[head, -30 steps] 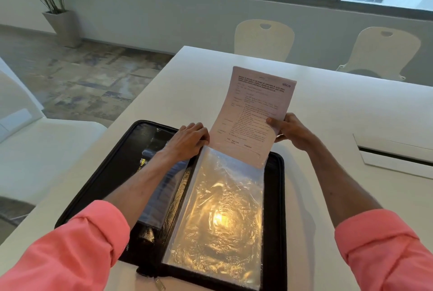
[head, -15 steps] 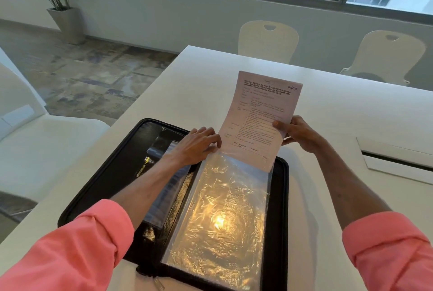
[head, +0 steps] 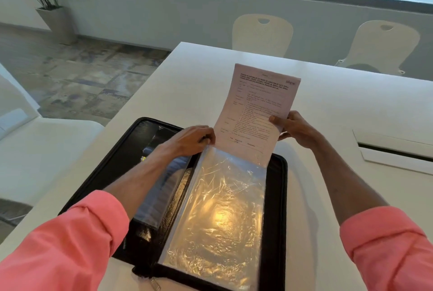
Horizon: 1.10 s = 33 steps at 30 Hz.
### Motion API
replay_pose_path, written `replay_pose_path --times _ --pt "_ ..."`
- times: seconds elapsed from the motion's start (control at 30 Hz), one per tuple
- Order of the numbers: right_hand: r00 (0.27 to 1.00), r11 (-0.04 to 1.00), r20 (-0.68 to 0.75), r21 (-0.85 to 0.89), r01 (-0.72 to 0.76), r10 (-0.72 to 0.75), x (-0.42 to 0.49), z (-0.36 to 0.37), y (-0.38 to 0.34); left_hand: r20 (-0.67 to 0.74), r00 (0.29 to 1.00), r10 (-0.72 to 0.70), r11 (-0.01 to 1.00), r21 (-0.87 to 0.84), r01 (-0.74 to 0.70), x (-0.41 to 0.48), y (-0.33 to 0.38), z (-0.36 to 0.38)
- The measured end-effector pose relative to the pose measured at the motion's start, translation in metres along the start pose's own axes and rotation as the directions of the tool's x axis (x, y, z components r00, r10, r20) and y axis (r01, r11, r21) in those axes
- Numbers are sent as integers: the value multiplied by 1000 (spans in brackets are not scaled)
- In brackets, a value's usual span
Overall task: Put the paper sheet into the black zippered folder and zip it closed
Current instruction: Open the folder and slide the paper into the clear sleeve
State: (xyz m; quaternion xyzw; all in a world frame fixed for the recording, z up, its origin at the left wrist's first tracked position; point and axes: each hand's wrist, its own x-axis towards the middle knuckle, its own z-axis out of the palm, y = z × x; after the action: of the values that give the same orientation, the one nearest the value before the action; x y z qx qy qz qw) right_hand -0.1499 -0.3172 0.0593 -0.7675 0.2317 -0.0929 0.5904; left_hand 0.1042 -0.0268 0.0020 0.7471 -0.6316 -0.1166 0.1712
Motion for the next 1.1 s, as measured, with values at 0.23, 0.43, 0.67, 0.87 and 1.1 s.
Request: replay_pose_path --times 0.23,0.43,0.67,0.87,1.1 --pt "1000 1000 15 -10 -3 3 6 -3 -1 42 996 74 977 196 -80 2 -4 -14" --pt "998 1000 68 -16 -16 17 8 -6 4 13 995 96 965 246 -96 2 -12 -8" --pt "994 1000 104 -22 -19 21 10 -2 10 -71 994 83 986 148 -72 -1 -4 -5" --pt "998 999 50 -5 -47 47 15 -1 12 -80 981 177 973 166 -162 11 31 10" --pt "998 992 39 118 -52 48 16 10 14 -106 972 212 965 181 -190 31 66 44"
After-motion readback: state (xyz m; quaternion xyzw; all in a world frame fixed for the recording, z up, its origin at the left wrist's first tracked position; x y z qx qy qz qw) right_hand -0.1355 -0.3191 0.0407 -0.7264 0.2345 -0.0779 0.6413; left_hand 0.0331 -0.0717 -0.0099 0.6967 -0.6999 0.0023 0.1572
